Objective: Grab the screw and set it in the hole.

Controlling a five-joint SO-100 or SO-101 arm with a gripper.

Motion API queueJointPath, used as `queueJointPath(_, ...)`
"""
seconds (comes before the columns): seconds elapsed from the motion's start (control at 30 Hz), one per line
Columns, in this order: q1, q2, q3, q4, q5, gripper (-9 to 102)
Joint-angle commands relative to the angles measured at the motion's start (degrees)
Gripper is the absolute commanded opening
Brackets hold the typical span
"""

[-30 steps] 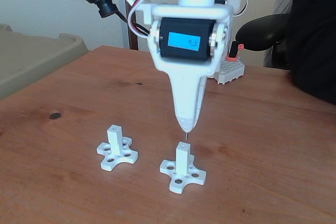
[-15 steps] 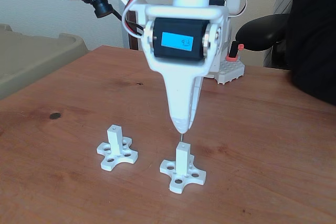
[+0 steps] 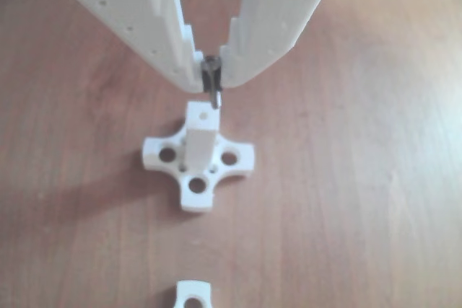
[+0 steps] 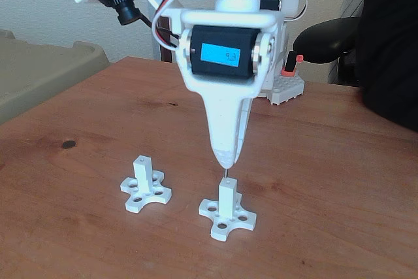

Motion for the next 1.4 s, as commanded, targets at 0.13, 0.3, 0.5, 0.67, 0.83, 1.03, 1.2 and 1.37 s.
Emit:
queueJointPath(0.13,-0.8,1.9,-0.5,-0.3,-0.6,-4)
queueJointPath(0.3,-0.9,1.8,-0.5,-0.3,-0.6,-4)
queueJointPath(0.5,-1.1,1.6,-0.4,-0.3,-0.6,-4)
queueJointPath(0.67,-1.1,1.4,-0.4,-0.2,-0.6,-4)
queueJointPath(0.83,-1.1,1.2,-0.1,-0.2,-0.6,-4)
queueJointPath(1.03,-1.1,1.0,-0.1,-0.3,-0.7,-4)
queueJointPath(1.2,-1.1,0.4,-0.2,-0.4,-0.7,-4)
queueJointPath(1.37,-1.1,-0.1,-0.4,-0.5,-0.8,-4)
